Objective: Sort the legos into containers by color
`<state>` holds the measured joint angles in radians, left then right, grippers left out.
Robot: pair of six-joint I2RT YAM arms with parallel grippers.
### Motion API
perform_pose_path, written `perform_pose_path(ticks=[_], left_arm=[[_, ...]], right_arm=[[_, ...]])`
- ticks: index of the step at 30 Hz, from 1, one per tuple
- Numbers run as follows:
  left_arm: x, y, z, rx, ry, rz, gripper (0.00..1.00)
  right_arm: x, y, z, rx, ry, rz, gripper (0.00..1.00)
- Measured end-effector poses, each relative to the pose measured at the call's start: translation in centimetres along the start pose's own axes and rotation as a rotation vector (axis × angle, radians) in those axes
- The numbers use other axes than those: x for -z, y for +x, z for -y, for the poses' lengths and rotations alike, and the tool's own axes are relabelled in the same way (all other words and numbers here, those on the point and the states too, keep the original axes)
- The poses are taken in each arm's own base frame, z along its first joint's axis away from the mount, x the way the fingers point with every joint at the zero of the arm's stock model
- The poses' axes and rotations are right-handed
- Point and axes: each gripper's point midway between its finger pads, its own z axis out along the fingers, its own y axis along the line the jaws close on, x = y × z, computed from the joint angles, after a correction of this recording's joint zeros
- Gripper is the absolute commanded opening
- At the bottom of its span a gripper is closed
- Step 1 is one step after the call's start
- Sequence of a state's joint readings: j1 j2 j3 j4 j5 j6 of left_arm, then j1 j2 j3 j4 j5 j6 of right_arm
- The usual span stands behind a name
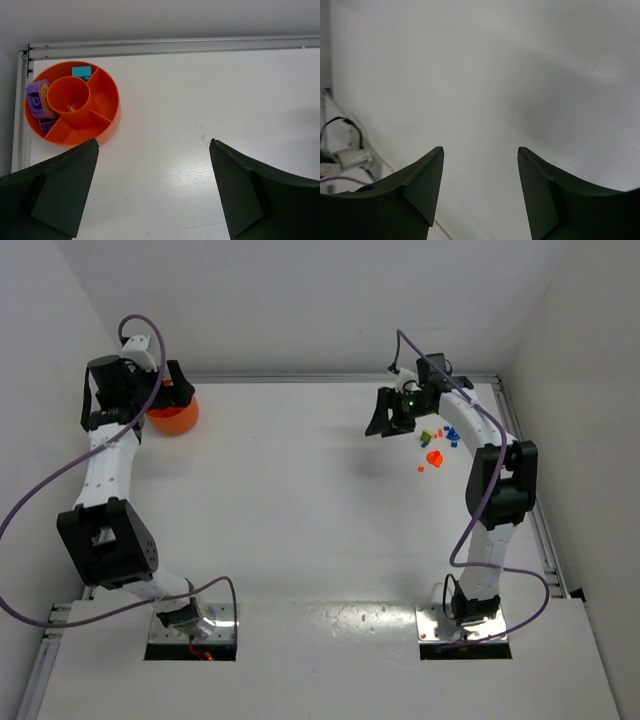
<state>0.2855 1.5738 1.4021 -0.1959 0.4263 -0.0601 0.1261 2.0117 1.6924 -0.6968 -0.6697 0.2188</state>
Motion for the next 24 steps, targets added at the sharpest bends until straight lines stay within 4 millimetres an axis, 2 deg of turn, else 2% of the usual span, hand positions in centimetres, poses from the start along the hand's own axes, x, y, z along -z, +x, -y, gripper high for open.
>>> perform_pose_path(ticks=[4, 8, 11, 15, 17, 20, 24], left_arm=[[2.1, 0.8, 2.3, -0.015, 0.036, -0.019, 0.99], [3.7, 1.7, 6.3, -0.105, 0.104, -0.052, 0.99], [4.7, 1.9, 8.7, -0.152, 0.166, -0.051, 0.99], [5.5, 2.6, 9.8, -0.172, 0.23, -0.07, 0.99], [5.6, 3.1, 10.2, -0.167, 0.26, -0.085, 0.99], [5.5, 4.1, 10.9, -0.155, 0.301, -0.108, 0.99], [5.4, 5.4, 11.5, -0.141, 0.332, -0.144, 0.99]], right_arm=[[0.5, 0.3, 3.4, 0.041, 0.177, -0.009, 0.57], [1.8, 0.7, 8.1, 0.111, 0.387, -0.031, 0.52], [3.3, 1.0, 10.8, 0.138, 0.495, -0.05, 0.51], [5.2, -0.2, 13.8, 0.176, 0.595, -0.045, 0.47], [5.7, -1.9, 15.7, 0.201, 0.644, -0.033, 0.46], [5.7, -3.5, 18.3, 0.233, 0.694, -0.031, 0.46], [4.9, -3.8, 21.1, 0.262, 0.728, -0.07, 0.46]])
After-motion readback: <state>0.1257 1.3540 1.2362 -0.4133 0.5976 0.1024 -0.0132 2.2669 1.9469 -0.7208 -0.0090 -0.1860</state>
